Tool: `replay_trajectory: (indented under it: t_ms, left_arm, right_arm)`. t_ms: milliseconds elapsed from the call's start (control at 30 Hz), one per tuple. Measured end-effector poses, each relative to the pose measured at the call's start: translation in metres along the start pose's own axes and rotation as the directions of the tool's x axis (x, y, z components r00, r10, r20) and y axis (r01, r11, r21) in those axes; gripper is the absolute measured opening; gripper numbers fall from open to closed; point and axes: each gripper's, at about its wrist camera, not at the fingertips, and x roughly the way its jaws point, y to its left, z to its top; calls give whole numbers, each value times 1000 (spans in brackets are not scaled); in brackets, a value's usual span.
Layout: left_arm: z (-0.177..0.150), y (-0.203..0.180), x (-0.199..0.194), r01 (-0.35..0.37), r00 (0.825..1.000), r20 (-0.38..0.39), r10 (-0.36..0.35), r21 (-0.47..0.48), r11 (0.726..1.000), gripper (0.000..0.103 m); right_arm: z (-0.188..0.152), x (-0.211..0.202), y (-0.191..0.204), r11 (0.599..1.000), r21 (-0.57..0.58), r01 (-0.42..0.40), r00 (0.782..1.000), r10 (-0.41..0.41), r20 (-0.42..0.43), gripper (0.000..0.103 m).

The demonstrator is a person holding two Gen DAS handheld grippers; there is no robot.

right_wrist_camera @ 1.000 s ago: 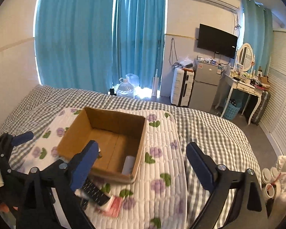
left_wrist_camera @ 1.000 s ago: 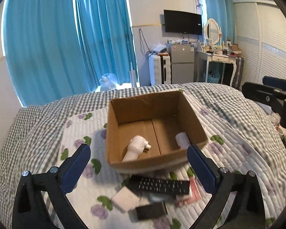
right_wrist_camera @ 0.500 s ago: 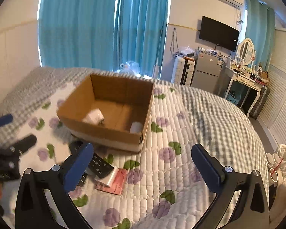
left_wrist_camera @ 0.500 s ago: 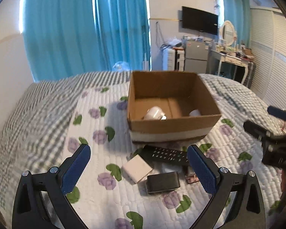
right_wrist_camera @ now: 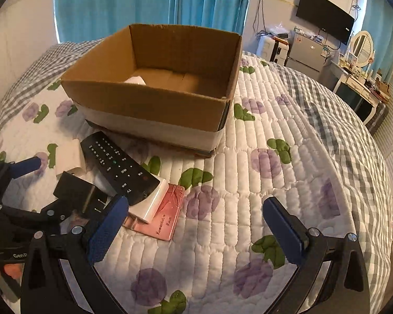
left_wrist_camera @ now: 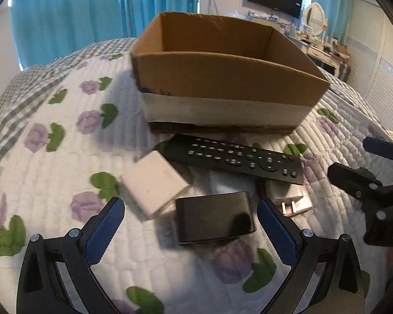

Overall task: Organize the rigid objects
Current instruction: 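Lift both tools out of the box toward the remaining items, then grasp the black power bank with the left tool while the right tool grasps the black remote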

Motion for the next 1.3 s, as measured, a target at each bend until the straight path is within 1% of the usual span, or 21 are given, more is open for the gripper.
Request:
replay_trajectory:
  t_ms: [67,100,167,200,233,300,367,433,567,667,733,800,867,967,1000,1067,1167,1200,1267,1300]
  left_arm:
    - [-1,-5,7,16,1000,-14,-16,7,1000,101]
    - [-2,-6,11,15,1000,-26,-15,9,1000,96]
    - [-4,-9,18,-2,999,-42,3,19,1000,91]
    - [-4,-11,18,-16,999,-33,17,33,999,87]
    - [-4,-13,17,-12,999,-29,13,44,999,85]
    - [-5,-19,15,23,999,-30,-21,71,997,76]
    - [-7,-24,15,-3,999,-31,6,103,995,72]
    - [-7,-23,13,2,999,-35,1,100,995,72]
    - [-7,-15,4,25,999,-31,-23,54,998,71]
    - [-7,-2,-14,13,1000,3,-13,15,1000,71]
    - [-4,9,-22,10,1000,23,-10,-12,1000,71]
    - [0,22,-32,-11,999,48,14,-48,999,71]
    - [4,33,-39,-69,995,64,73,-62,996,71]
    - [8,47,-41,-155,984,70,161,-83,984,71]
    - [9,52,-40,-168,982,64,175,-96,981,71]
    - [8,60,-37,-178,982,47,185,-115,977,71]
    - [8,65,-29,-193,980,23,197,-121,974,71]
    - [7,66,-28,-199,979,18,203,-121,972,71]
    - [7,68,-26,-201,979,14,204,-118,972,71]
    - [6,67,-27,-200,979,13,203,-118,973,71]
  right_arm:
    - [-1,1,-2,1000,7,5,1000,-5,-5,103]
    - [-1,1,-2,1000,11,6,1000,-6,-5,103]
    - [-1,0,-4,1000,17,10,1000,-10,-3,103]
    - [-1,1,-3,1000,17,11,1000,-11,-4,103]
    - [-1,1,-3,1000,18,14,1000,-14,-3,103]
    - [-1,2,-2,1000,14,13,1000,-13,-6,103]
    - [-2,2,-1,1000,11,17,1000,-17,-3,103]
    - [-2,2,-1,1000,9,22,1000,-22,-3,103]
    - [-3,2,1,999,7,35,999,-35,0,103]
    - [-3,-1,2,999,-2,38,999,-38,14,103]
    - [-1,-4,4,1000,-13,22,999,-22,27,103]
    - [3,-6,10,999,-43,-21,999,22,38,103]
    - [10,-6,20,993,-102,-54,997,59,40,103]
    - [20,0,44,972,-228,-53,997,65,44,102]
    - [22,4,52,964,-261,-50,997,64,42,101]
    - [27,17,70,942,-330,-54,998,65,22,90]
    - [29,40,94,912,-402,-75,997,74,-19,84]
    - [29,45,100,904,-421,-70,997,67,-22,82]
    - [30,58,113,884,-465,-53,999,49,-21,72]
    - [30,61,115,880,-471,-51,999,47,-20,72]
